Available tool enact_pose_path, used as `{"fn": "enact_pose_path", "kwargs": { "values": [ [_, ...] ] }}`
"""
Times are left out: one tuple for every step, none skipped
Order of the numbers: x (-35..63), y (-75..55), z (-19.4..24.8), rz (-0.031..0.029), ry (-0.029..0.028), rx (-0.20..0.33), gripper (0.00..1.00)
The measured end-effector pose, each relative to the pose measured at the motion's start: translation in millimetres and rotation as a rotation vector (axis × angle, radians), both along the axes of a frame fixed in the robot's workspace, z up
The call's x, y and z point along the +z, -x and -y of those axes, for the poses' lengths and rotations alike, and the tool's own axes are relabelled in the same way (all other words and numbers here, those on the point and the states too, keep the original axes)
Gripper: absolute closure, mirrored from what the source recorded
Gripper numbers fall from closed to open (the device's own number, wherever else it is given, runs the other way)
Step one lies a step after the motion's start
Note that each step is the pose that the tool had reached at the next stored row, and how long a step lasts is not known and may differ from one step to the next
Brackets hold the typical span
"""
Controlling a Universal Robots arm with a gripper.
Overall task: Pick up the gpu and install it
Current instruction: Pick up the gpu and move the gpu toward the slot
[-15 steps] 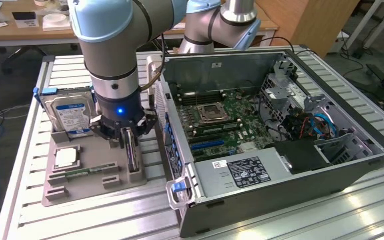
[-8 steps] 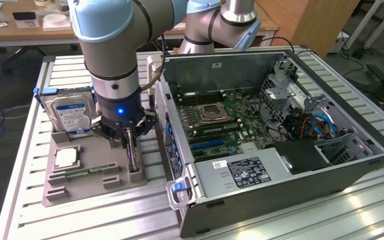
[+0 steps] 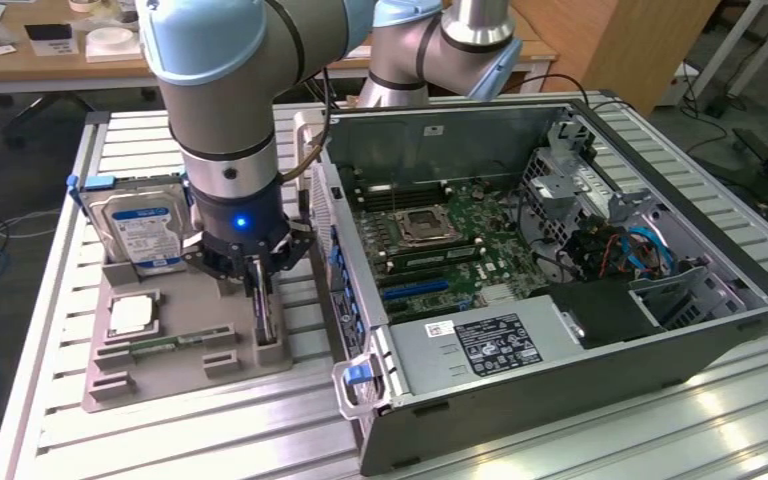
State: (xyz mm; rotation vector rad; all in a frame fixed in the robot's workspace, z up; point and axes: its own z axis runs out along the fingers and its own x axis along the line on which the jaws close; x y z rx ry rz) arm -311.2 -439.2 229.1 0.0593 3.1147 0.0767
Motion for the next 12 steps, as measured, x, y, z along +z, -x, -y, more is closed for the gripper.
{"fn": "enact_pose_path", "kwargs": {
  "values": [
    [0.0,0.0,0.0,0.0,0.0,0.0,0.73],
    [0.0,0.0,0.0,0.0,0.0001,0.0,0.73],
    [0.0,0.0,0.0,0.0,0.0,0.0,0.73],
    [0.0,0.0,0.0,0.0,0.0,0.0,0.73],
    [0.0,0.0,0.0,0.0,0.0,0.0,0.73],
    [0.0,0.0,0.0,0.0,0.0001,0.0,0.73],
    [0.0,0.0,0.0,0.0,0.0001,0.0,0.73],
    [0.0,0.0,0.0,0.0,0.0001,0.001,0.73],
    [0.0,0.0,0.0,0.0001,0.0001,0.004,0.73],
    [0.0,0.0,0.0,0.0,0.0,0.012,0.73],
    [0.0,0.0,0.0,0.0,-0.0004,0.02,0.73],
    [0.0,-0.1,0.0,0.0001,-0.0005,0.027,0.73]
  ]
}}
